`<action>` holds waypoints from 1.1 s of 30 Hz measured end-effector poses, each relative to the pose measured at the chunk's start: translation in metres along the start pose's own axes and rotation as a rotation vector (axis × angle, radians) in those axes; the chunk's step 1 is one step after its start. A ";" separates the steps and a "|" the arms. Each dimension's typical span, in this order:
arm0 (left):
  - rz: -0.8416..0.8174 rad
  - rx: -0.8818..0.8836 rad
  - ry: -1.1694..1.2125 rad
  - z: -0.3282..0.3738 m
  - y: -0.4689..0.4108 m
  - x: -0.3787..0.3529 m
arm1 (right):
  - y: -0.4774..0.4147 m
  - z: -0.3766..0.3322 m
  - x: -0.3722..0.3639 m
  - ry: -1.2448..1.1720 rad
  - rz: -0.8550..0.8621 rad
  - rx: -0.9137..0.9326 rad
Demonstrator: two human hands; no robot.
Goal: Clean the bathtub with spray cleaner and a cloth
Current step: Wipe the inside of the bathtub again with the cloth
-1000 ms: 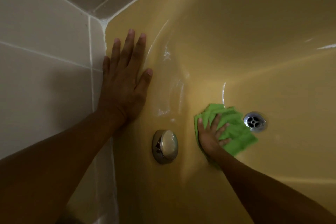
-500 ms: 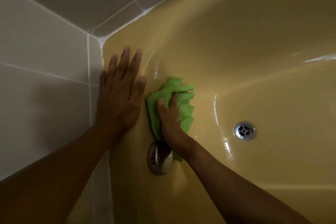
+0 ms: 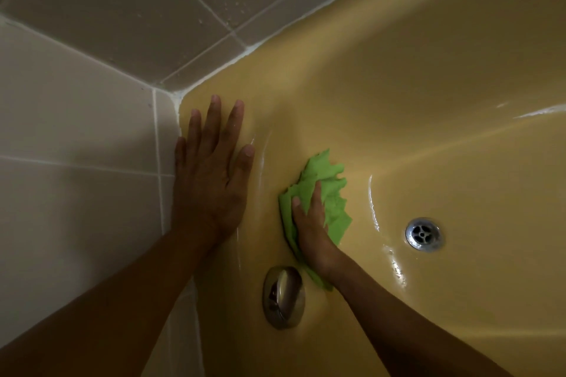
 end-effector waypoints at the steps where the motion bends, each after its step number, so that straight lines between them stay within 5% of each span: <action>1: 0.001 -0.003 -0.002 0.000 -0.002 0.000 | -0.005 -0.006 -0.003 0.003 0.033 -0.027; 10: 0.000 -0.009 -0.001 -0.005 -0.015 0.000 | -0.013 -0.077 -0.039 -0.065 0.182 0.145; 18: 0.015 0.006 0.033 -0.005 -0.020 0.001 | 0.012 -0.055 -0.041 0.052 0.115 0.431; 23: 0.017 0.009 0.032 -0.007 -0.025 0.001 | 0.010 -0.034 -0.026 0.142 0.057 0.354; 28: 0.030 0.016 0.068 -0.007 -0.027 0.002 | -0.013 -0.024 -0.015 0.125 0.187 0.149; 33: 0.021 0.021 0.083 -0.006 -0.028 0.004 | -0.031 -0.039 0.002 0.014 0.320 0.167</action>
Point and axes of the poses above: each hand's wrist, its own y-axis away from the middle knuckle, its own x-axis out of the back of the hand, z = x × y, the point moved 2 cm from there along -y, towards the middle knuckle, and after that the axes turned 12 degrees about -y, right-handed, at the moved point
